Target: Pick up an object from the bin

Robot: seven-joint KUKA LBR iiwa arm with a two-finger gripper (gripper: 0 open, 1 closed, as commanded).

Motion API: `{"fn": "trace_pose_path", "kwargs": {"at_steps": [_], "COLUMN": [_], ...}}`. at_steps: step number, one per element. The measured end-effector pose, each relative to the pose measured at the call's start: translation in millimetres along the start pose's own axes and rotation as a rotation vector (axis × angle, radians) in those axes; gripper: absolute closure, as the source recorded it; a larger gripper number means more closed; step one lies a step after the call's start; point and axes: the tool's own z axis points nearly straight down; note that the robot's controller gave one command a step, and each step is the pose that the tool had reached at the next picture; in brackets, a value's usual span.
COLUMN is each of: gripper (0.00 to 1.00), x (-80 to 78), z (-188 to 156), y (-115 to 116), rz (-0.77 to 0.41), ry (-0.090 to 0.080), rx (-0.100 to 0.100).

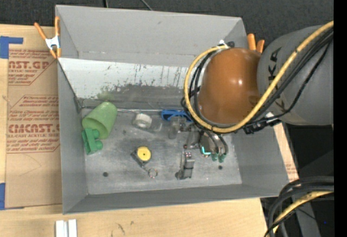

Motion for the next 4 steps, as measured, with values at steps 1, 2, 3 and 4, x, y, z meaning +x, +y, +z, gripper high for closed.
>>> {"fn": "trace_pose_path", "kwargs": {"at_steps": [1,2,3,4], "gripper": [0.00,1.00,0.00,1.00], "x": [-33.7,-34.6,-34.6,-34.7], "z": [108.2,103.9,103.9,103.8], "y": [51.9,50.1,49.9,49.8], "rz": [-0.065,-0.062,-0.062,-0.062], "ry": [-0.003,-0.007,-0.007,-0.007], "rx": [-0.001,0.000,-0.001,-0.001]}}
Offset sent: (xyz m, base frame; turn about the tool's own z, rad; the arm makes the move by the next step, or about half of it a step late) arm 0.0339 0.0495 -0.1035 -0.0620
